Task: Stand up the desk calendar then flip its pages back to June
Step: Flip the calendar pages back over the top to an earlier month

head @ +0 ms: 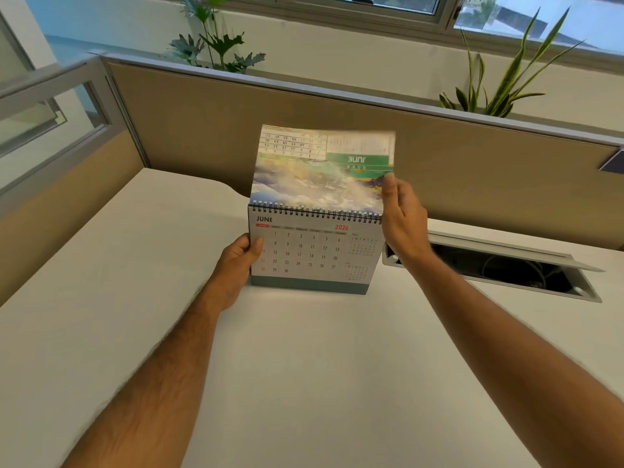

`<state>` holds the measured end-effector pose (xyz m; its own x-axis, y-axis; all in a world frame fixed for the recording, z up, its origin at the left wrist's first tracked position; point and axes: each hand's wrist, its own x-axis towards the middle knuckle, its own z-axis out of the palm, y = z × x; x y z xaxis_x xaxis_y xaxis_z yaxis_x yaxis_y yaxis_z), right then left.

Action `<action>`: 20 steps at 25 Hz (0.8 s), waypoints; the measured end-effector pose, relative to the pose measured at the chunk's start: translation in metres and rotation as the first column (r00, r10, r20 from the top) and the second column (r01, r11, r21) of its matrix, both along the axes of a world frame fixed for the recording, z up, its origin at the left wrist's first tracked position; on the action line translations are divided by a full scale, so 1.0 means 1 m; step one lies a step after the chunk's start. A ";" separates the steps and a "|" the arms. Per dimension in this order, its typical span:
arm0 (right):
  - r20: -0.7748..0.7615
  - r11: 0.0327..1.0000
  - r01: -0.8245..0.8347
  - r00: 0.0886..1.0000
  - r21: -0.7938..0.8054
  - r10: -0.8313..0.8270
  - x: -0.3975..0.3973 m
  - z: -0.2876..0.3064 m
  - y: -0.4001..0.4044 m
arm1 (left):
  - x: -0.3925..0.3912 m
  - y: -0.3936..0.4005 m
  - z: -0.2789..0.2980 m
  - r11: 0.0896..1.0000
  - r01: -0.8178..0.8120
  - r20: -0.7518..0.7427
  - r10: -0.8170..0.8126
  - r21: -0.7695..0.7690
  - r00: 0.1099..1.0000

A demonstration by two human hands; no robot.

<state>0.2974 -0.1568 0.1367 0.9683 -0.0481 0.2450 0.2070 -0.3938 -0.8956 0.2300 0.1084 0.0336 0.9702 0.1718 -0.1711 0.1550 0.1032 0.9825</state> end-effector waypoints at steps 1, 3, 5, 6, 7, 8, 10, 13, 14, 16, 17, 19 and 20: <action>-0.002 1.000 -0.001 1.000 -0.010 0.001 -0.001 -0.004 -0.002 | 0.000 0.000 0.000 1.000 0.000 -0.001 0.000 -0.001 1.000; -0.006 1.000 0.012 1.000 -0.010 -0.012 -0.006 -0.012 -0.006 | 0.000 0.000 0.000 1.000 -0.003 0.000 0.003 0.001 1.000; 0.038 0.997 0.037 0.999 -0.068 -0.035 -0.014 -0.022 -0.009 | -0.001 -0.001 0.002 1.000 -0.001 -0.001 0.001 0.004 1.000; 0.078 0.990 0.042 0.997 -0.138 -0.031 -0.017 -0.029 -0.010 | -0.002 -0.002 0.003 1.000 -0.003 -0.004 0.003 0.013 1.000; 0.099 0.979 0.033 0.995 -0.199 -0.013 -0.021 -0.034 -0.012 | -0.002 -0.002 0.004 1.000 -0.004 -0.009 0.004 0.024 1.000; 0.099 0.973 0.020 0.995 -0.231 0.003 -0.023 -0.039 -0.013 | -0.003 -0.002 0.004 1.000 -0.003 -0.013 0.004 0.030 1.000; 0.069 0.973 0.008 0.998 -0.232 0.008 -0.026 -0.045 -0.012 | -0.003 -0.002 0.002 1.000 0.000 -0.020 0.001 0.030 1.000; 0.041 0.977 -0.006 0.999 -0.213 0.015 -0.027 -0.048 -0.009 | -0.004 -0.001 -0.001 1.000 0.009 -0.035 -0.009 0.018 0.999; 0.040 0.977 -0.008 0.999 -0.214 0.017 -0.026 -0.048 -0.009 | -0.004 -0.002 -0.001 1.000 0.014 -0.038 -0.013 0.021 0.999; 0.039 0.975 -0.020 0.999 -0.223 0.029 -0.025 -0.048 -0.009 | -0.004 -0.002 -0.002 0.999 0.022 -0.034 -0.021 0.044 0.999; 0.030 0.972 -0.026 0.999 -0.233 0.034 -0.026 -0.047 -0.009 | -0.004 -0.002 -0.001 0.998 0.021 -0.028 -0.019 0.062 0.999; 0.010 0.970 -0.027 0.999 -0.242 0.030 -0.028 -0.046 -0.010 | -0.006 -0.002 -0.001 0.992 0.003 -0.021 -0.001 0.122 1.000; -0.002 0.972 -0.033 0.999 -0.231 0.033 -0.028 -0.047 -0.012 | -0.007 -0.001 -0.001 0.988 -0.010 -0.014 0.012 0.154 1.000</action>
<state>0.2691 -0.1689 0.0899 0.9679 0.0422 0.2477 0.2252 -0.5830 -0.7806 0.2232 0.1076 0.0329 0.9656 0.2079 -0.1559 0.1691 -0.0472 0.9845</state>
